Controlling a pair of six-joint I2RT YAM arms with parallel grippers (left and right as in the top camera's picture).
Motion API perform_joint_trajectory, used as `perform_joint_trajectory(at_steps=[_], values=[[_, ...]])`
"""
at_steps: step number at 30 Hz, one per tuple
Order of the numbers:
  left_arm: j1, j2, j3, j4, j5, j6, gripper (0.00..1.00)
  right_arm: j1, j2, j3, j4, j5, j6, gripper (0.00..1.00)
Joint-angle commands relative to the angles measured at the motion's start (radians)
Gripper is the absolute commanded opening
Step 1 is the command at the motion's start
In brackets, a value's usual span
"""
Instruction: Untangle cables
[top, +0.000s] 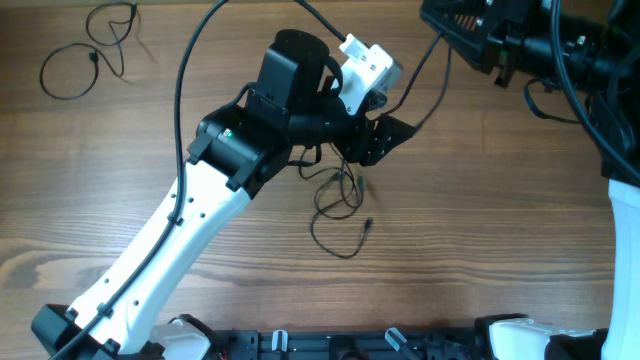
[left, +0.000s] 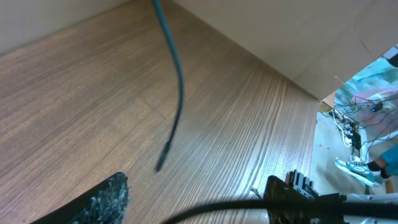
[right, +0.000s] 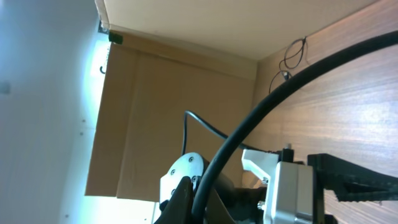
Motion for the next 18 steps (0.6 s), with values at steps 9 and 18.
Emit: perform_joint_trajectory(at_steps=[9,18], values=[[-0.006,0.011,0.007,-0.004,0.02,0.001,0.6,-0.004,-0.014,0.005,0.009,-0.002,0.003,0.04],[-0.006,0.011,0.007,0.008,0.073,0.001,0.48,-0.004,-0.01,0.005,0.007,0.007,0.002,0.04]])
